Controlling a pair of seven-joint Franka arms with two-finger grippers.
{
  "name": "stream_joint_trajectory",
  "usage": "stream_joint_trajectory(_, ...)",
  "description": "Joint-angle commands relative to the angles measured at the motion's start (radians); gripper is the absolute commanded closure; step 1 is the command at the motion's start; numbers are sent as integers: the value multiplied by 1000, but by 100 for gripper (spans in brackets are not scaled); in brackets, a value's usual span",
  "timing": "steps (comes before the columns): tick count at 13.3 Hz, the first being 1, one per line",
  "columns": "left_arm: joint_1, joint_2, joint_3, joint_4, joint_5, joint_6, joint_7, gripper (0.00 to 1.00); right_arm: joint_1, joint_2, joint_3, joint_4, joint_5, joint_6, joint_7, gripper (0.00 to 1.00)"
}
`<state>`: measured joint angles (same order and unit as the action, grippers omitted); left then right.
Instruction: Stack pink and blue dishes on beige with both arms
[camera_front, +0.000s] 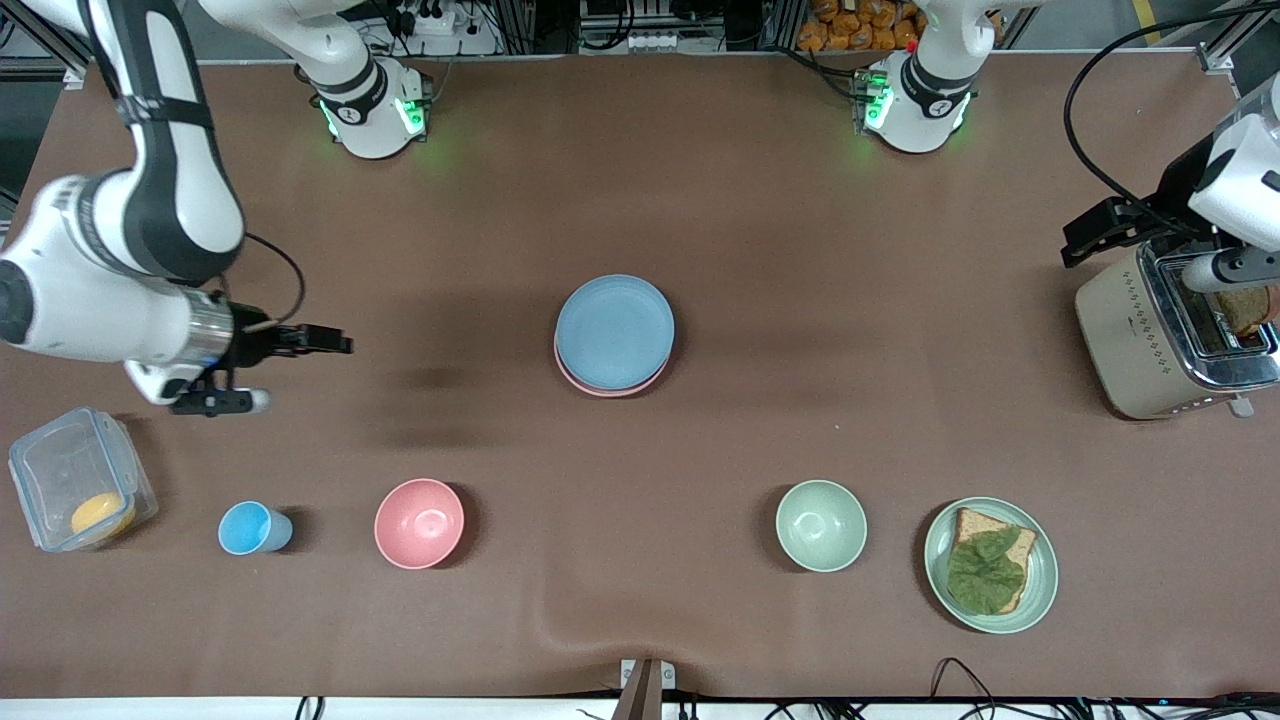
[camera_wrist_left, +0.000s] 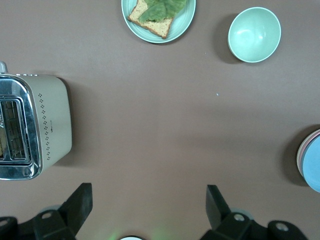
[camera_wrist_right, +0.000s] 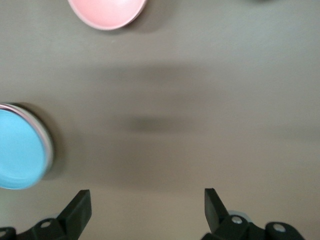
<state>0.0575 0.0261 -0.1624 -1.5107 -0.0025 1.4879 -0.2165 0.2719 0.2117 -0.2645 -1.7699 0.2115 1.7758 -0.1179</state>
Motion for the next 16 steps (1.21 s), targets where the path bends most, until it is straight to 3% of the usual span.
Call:
stream_joint_trajectory(1, -1, -35, 12, -14, -28, -11, 22, 0, -5, -136, 10, 27, -148, -55, -80, 0)
stream_joint_trajectory(3, -2, -40, 12, -14, -27, -12, 29, 0, -5, -182, 11, 33, -153, -91, -82, 0)
stream_joint_trajectory(8, -4, -43, 11, -13, -24, -17, 29, 0, 27, -190, 27, 193, -236, -229, 55, 0)
stream_joint_trajectory(12, -4, -43, 3, -8, -17, -17, 37, 0, -5, -190, 43, 198, -233, -233, 46, 0)
stream_joint_trajectory(16, -5, -41, 0, -8, -13, -20, 43, 0, -231, -193, 250, 198, -231, -234, 40, 0)
